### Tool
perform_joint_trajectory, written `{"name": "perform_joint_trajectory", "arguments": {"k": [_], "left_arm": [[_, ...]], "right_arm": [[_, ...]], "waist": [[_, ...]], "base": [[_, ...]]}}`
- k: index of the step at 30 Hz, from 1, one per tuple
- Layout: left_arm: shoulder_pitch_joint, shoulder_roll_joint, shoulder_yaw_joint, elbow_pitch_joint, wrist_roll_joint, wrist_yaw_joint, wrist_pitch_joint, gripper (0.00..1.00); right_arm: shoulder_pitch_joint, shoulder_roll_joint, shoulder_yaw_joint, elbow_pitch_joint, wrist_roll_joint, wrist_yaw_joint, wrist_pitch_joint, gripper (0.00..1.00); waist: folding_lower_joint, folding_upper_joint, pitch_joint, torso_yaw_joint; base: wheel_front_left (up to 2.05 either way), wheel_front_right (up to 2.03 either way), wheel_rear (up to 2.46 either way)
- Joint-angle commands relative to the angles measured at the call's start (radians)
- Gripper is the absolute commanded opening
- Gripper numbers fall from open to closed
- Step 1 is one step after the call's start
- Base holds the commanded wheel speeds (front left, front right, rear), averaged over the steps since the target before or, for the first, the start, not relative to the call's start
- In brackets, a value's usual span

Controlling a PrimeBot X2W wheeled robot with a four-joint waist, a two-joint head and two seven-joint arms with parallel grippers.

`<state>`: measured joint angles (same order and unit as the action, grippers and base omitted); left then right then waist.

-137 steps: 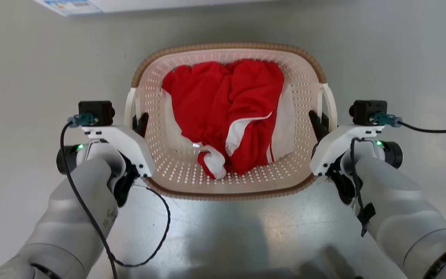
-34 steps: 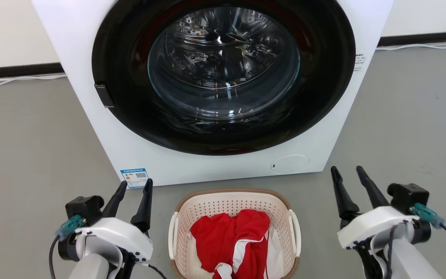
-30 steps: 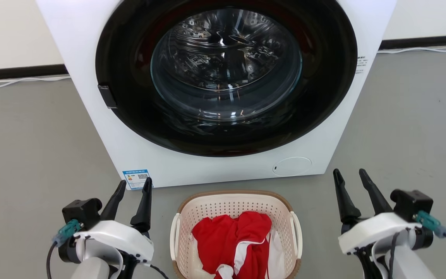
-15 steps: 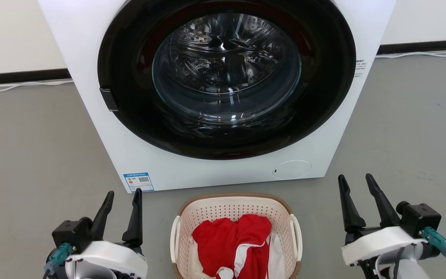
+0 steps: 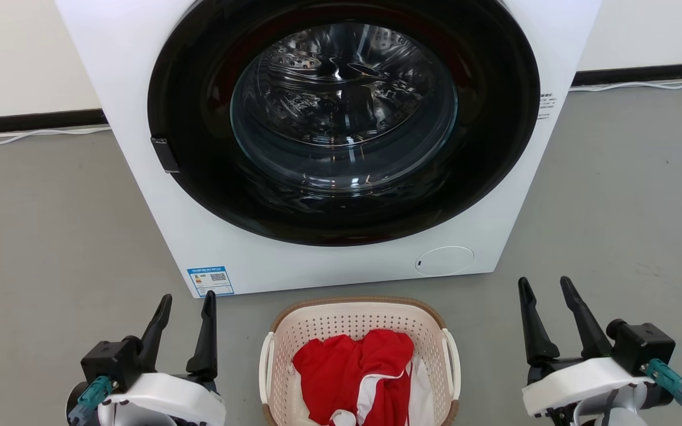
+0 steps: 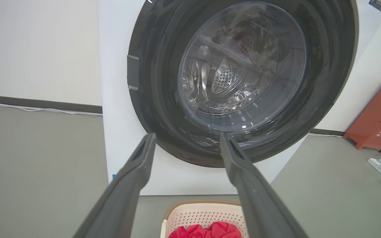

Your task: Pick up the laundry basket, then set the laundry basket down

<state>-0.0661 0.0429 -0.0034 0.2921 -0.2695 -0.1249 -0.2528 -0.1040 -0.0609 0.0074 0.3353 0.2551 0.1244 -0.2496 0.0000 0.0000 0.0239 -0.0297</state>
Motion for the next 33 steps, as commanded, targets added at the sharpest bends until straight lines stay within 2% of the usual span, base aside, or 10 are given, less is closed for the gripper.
{"name": "perform_joint_trajectory", "arguments": {"k": [1, 18, 19, 24, 28, 33], "left_arm": [[-0.009, 0.008, 0.030, -0.026, 0.010, -0.006, -0.009, 1.00], [-0.015, 0.007, 0.016, -0.014, -0.018, -0.006, -0.009, 1.00], [0.005, -0.001, -0.009, 0.006, -0.014, 0.000, 0.000, 0.00], [0.008, -0.006, -0.005, 0.029, -0.044, 0.000, 0.012, 0.00], [0.008, -0.006, -0.001, 0.026, -0.088, 0.000, 0.024, 0.00], [0.007, -0.005, 0.003, 0.022, -0.140, 0.000, 0.038, 0.00]], "right_arm": [[-0.013, -0.001, 0.027, -0.027, -0.013, 0.006, -0.012, 1.00], [-0.018, 0.004, 0.029, -0.028, -0.011, 0.006, -0.012, 1.00], [0.001, 0.005, 0.004, 0.000, 0.000, 0.000, 0.000, 0.00], [0.007, 0.008, 0.001, 0.017, 0.029, -0.001, 0.009, 0.00], [0.008, 0.008, -0.003, 0.013, 0.074, -0.001, 0.022, 0.00], [0.008, 0.008, -0.008, 0.009, 0.128, 0.000, 0.036, 0.00]], "waist": [[0.0000, 0.0000, 0.000, -0.001], [0.0000, 0.0000, 0.014, -0.002], [0.0000, 0.0000, 0.014, -0.003], [0.0002, 0.0000, 0.014, -0.002], [0.0023, 0.0000, 0.011, -0.001], [0.0002, 0.0000, 0.011, 0.000]], "base": [[0.00, 0.00, 0.00], [0.00, 0.00, 0.00], [0.00, 0.00, 0.00], [0.00, 0.00, 0.00], [0.00, 0.00, 0.00], [0.00, 0.00, 0.00]]}}
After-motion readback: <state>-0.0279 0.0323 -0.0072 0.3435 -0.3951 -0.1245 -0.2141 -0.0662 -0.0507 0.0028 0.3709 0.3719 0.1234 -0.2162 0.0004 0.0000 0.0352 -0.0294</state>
